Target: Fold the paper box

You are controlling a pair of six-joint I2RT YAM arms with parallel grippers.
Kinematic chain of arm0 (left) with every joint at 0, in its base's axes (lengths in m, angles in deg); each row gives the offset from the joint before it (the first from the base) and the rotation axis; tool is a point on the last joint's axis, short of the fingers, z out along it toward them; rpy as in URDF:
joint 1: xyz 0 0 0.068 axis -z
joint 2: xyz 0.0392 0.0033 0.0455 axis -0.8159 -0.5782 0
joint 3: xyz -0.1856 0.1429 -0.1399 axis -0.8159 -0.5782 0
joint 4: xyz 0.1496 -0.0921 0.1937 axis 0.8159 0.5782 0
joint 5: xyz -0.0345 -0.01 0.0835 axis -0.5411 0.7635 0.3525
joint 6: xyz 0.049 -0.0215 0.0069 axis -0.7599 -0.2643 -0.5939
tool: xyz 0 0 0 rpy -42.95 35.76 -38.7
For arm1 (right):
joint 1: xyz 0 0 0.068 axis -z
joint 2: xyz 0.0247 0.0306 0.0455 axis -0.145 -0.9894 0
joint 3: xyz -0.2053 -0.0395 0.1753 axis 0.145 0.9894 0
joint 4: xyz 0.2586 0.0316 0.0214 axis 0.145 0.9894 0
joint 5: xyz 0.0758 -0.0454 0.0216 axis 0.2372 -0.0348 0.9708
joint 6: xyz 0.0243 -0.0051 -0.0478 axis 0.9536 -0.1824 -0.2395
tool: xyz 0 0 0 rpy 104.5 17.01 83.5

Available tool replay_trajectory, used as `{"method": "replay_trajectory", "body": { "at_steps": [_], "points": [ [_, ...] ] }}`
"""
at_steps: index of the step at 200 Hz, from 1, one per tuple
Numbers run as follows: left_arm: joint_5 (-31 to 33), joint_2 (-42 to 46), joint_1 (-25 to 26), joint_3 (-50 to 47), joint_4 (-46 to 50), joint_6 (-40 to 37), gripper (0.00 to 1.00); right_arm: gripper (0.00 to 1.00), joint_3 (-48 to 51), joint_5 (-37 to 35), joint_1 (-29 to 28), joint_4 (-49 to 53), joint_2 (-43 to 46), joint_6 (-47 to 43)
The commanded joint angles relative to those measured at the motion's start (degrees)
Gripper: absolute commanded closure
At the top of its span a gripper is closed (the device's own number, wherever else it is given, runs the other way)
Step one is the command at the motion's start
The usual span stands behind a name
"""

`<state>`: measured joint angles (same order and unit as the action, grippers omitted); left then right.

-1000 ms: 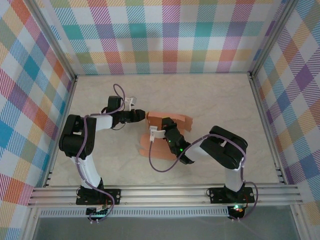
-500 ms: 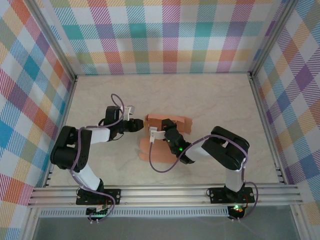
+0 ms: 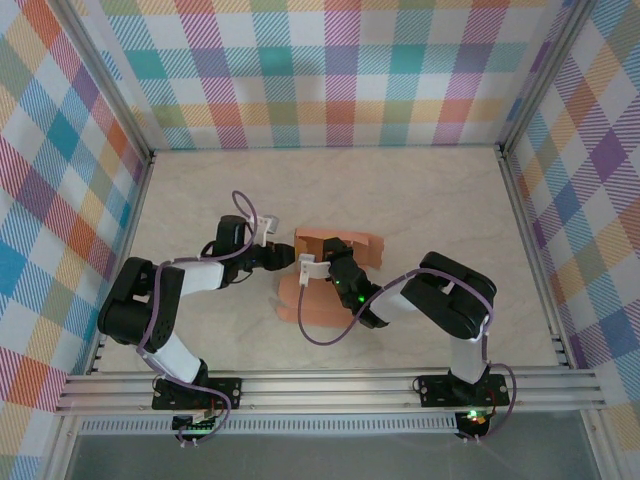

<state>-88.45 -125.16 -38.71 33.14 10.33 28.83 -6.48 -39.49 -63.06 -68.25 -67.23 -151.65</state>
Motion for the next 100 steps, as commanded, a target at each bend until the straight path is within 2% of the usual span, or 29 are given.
{"method": "replay_trajectory", "body": {
  "at_steps": [1, 20, 41, 100],
  "points": [
    [0.50, 0.06, 1.33, 0.15, 0.04, -2.12, 0.51, 1.00, -0.49, 0.95, -0.06, 1.74, 0.64, 1.60],
    [2.48, 0.61, 1.93, -0.27, 1.10, -2.93, 0.47, 1.00, -0.38, 0.95, -0.05, 3.26, 1.56, 2.38],
    [4.45, 0.55, 2.72, 0.22, 1.92, -3.48, 0.48, 1.00, -0.23, 0.93, -0.08, 2.59, 1.50, 1.78],
    [7.96, -0.61, 4.68, 0.97, 1.04, -2.56, 0.55, 1.00, 0.52, 0.43, -0.86, -13.05, -4.80, -7.50]
  ]
}}
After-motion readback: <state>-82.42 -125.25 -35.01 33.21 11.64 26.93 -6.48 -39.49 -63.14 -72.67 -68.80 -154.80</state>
